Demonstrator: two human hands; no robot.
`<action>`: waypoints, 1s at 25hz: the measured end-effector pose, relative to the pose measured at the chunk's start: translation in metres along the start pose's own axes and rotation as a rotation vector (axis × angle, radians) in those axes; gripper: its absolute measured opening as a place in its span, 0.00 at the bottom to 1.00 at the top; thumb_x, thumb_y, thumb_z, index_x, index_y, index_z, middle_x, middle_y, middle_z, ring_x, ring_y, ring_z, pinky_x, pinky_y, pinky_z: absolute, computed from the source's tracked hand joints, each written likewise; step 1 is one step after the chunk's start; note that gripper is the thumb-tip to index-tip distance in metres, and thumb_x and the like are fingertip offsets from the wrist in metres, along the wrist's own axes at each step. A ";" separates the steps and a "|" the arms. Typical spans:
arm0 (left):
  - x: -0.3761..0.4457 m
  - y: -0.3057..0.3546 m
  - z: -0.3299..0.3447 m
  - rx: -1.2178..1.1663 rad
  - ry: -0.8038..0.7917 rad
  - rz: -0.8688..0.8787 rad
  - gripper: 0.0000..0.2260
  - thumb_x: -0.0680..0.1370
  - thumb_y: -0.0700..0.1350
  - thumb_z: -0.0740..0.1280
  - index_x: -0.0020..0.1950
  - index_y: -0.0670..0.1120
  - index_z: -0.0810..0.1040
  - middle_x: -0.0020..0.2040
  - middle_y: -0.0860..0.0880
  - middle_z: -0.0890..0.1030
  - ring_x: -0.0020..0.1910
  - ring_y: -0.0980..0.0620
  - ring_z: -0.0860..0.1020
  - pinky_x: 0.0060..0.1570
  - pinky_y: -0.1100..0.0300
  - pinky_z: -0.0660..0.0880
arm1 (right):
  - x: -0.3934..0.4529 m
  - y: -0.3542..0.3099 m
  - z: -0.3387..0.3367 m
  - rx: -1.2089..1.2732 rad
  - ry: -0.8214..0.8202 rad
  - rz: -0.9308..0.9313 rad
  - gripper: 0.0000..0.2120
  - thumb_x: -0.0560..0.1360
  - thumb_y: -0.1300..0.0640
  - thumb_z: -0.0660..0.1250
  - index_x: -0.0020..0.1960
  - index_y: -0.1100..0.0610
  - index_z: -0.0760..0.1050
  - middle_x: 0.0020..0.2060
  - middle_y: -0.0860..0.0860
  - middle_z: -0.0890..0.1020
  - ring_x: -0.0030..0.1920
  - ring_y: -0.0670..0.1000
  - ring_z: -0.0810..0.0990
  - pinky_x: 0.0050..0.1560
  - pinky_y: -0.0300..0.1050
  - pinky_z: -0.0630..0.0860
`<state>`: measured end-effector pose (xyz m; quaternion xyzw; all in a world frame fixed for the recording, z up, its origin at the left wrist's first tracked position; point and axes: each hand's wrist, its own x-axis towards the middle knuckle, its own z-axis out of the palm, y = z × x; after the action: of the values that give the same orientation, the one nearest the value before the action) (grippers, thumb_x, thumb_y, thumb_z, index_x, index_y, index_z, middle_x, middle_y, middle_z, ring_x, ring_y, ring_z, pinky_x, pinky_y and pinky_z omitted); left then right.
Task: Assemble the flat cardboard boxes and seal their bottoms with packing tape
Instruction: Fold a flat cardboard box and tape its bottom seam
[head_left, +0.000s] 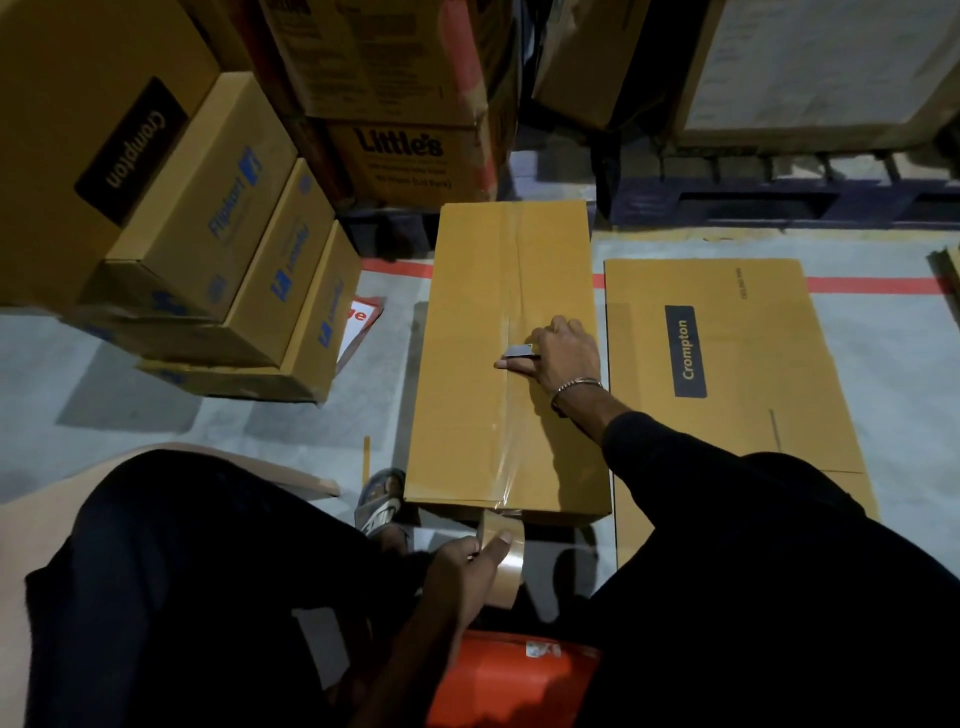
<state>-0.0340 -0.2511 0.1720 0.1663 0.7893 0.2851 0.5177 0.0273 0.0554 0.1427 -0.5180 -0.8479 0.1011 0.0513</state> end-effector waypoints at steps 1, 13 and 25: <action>0.005 -0.001 -0.001 -0.017 -0.014 -0.042 0.27 0.74 0.62 0.74 0.39 0.38 0.78 0.32 0.42 0.77 0.36 0.45 0.78 0.39 0.57 0.71 | 0.000 0.000 -0.001 0.010 -0.001 0.001 0.42 0.65 0.19 0.61 0.56 0.53 0.83 0.48 0.53 0.78 0.51 0.55 0.74 0.46 0.50 0.73; 0.034 0.006 0.011 -0.259 -0.042 -0.016 0.08 0.80 0.45 0.71 0.53 0.42 0.86 0.43 0.54 0.88 0.44 0.53 0.82 0.36 0.66 0.72 | -0.072 -0.005 -0.010 -0.024 0.000 -0.139 0.42 0.67 0.16 0.52 0.53 0.53 0.78 0.47 0.50 0.75 0.48 0.50 0.70 0.45 0.48 0.68; 0.049 0.033 0.030 -0.243 -0.007 0.168 0.10 0.83 0.52 0.67 0.59 0.49 0.84 0.52 0.46 0.87 0.50 0.47 0.84 0.46 0.57 0.77 | -0.097 -0.010 -0.018 0.020 -0.185 -0.111 0.38 0.66 0.25 0.67 0.65 0.50 0.77 0.57 0.52 0.75 0.57 0.54 0.73 0.55 0.51 0.74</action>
<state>-0.0281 -0.1898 0.1483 0.1689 0.7306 0.4202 0.5110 0.0663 -0.0331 0.1644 -0.4582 -0.8753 0.1539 -0.0163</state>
